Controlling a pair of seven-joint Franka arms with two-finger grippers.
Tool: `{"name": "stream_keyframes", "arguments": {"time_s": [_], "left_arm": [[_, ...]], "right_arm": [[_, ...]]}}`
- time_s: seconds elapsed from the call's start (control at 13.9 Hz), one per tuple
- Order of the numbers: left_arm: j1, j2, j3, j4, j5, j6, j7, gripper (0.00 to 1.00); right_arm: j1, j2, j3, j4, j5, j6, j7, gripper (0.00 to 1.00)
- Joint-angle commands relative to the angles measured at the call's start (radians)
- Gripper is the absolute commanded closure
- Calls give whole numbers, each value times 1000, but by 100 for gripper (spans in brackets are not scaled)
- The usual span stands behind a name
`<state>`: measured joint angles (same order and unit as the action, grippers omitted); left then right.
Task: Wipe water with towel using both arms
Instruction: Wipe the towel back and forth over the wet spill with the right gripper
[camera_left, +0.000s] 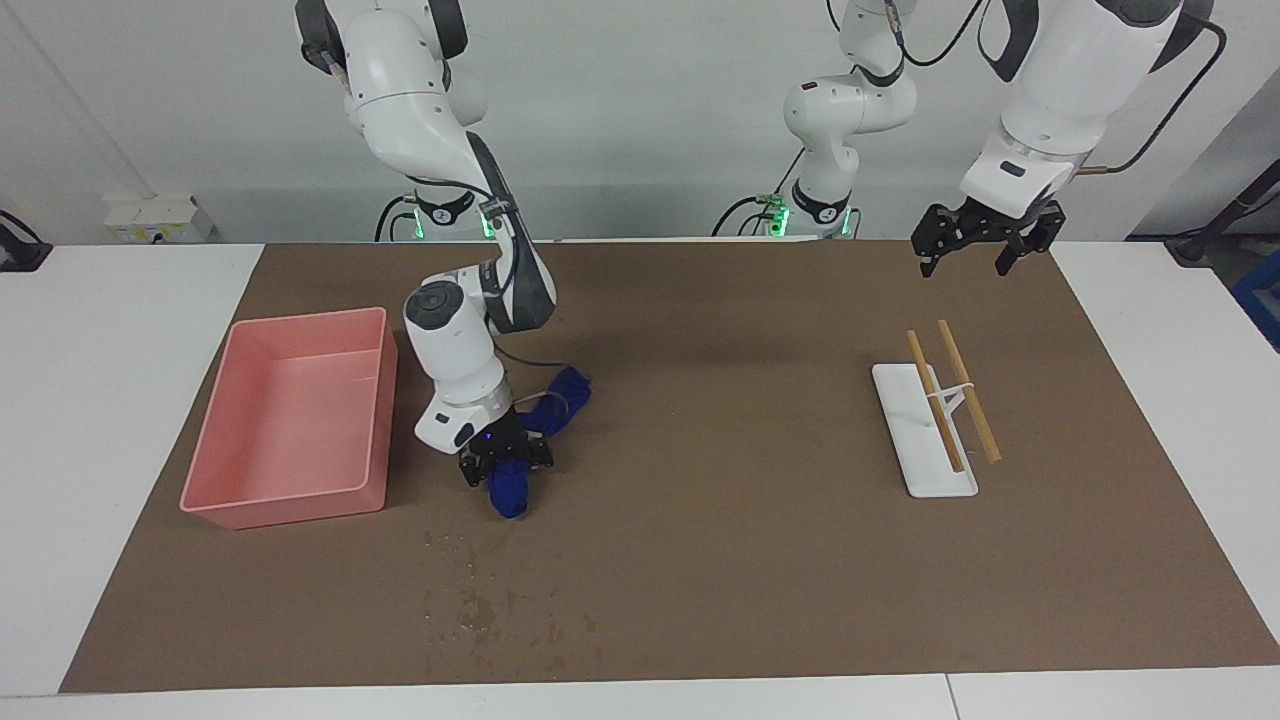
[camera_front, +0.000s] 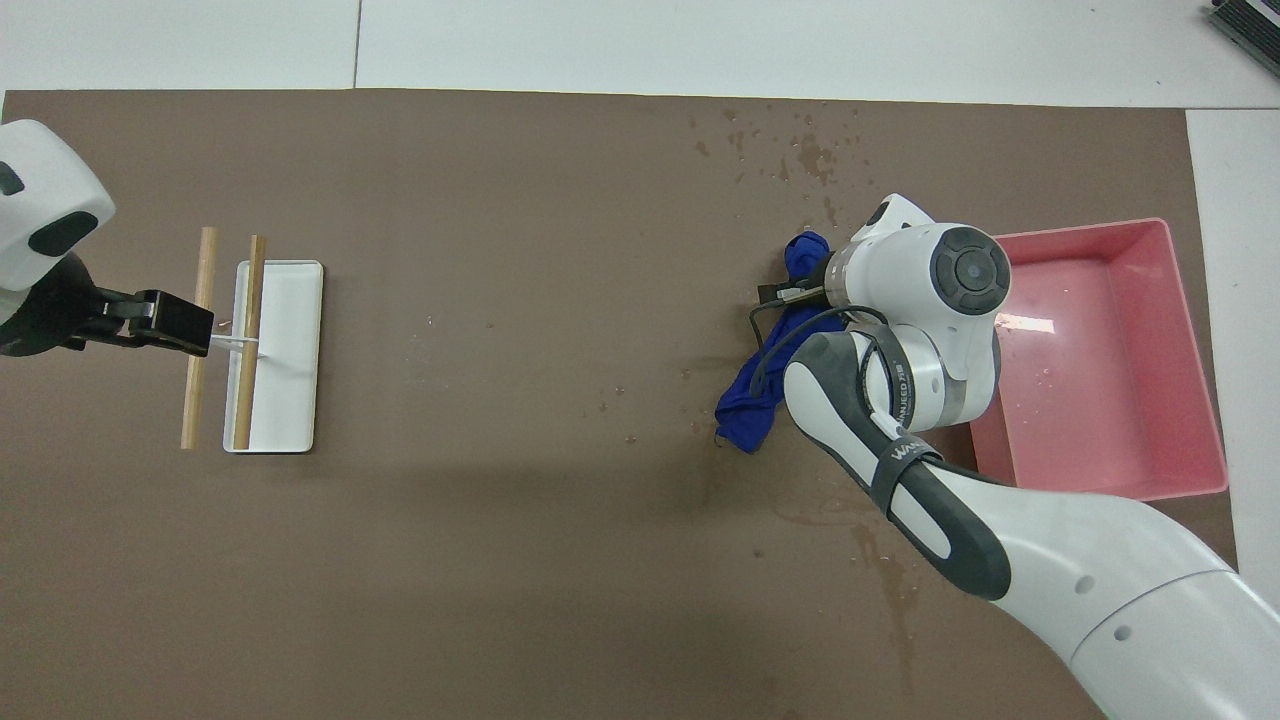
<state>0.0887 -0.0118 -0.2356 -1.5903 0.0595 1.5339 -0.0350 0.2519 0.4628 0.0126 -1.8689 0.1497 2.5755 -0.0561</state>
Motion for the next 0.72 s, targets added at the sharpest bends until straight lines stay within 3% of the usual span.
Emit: {"name": "stream_keyframes", "arguments": {"time_s": [0.0,0.22,0.65], "left_arm": [[9,-10,-5,-10,5,-8,9,0],[12,-10,-5,-10,5,-8,9,0],[11,-10,-5,-10,5,-8,9,0]], "right_arm": [[29,23,9,1,-15,2,112,100],[82,22,9,-59,-12,77,273,100],[82,-13,92,-162,34,55,539,100]]}}
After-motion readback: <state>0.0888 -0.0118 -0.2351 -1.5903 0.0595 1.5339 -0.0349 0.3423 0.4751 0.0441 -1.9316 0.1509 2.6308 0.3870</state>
